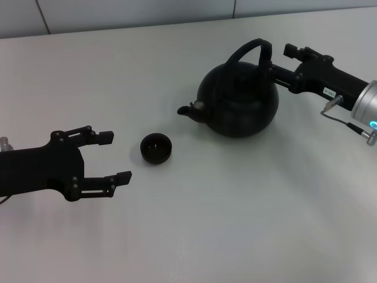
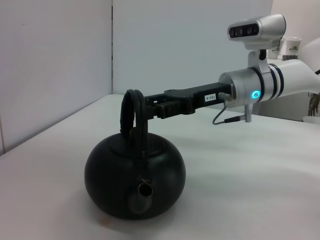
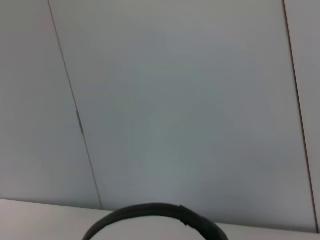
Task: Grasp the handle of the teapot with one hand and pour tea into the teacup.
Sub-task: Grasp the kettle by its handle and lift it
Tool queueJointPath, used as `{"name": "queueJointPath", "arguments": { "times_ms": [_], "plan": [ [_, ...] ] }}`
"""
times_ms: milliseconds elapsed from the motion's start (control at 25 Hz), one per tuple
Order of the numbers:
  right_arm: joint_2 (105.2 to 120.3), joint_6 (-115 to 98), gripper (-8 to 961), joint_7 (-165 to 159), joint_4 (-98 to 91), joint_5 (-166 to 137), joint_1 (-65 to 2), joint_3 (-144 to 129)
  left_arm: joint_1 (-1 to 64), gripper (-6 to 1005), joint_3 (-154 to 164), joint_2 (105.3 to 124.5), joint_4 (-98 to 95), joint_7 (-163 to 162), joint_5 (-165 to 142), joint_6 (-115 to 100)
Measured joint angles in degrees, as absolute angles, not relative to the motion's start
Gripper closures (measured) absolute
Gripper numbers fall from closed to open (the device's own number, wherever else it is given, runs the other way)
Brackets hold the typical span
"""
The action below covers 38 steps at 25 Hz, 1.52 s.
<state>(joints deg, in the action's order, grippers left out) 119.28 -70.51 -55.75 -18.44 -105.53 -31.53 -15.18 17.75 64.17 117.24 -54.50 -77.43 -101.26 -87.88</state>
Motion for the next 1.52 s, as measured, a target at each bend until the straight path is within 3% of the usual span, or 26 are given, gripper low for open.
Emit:
{"name": "queueJointPath", "arguments": {
  "times_ms": [1080, 1280, 1520],
  "plan": [
    [119.27, -66.5, 282, -49.2, -15.4, -103.9, -34.7, -15.1, 17.7, 136, 64.2, 117.18, -54.5, -77.4, -101.2, -87.2],
    [119.27, -66.4, 517, -49.2, -15.3, -103.4, -34.7, -15.1, 17.8, 136, 64.2, 117.21, -54.7, -77.4, -101.2, -87.1],
    [119.27, -66.4, 698, -49.0, -15.3, -103.2, -34.6, -15.0, 17.8, 136, 64.2, 117.24, -55.0, -77.4, -101.2, -87.1]
  ]
}}
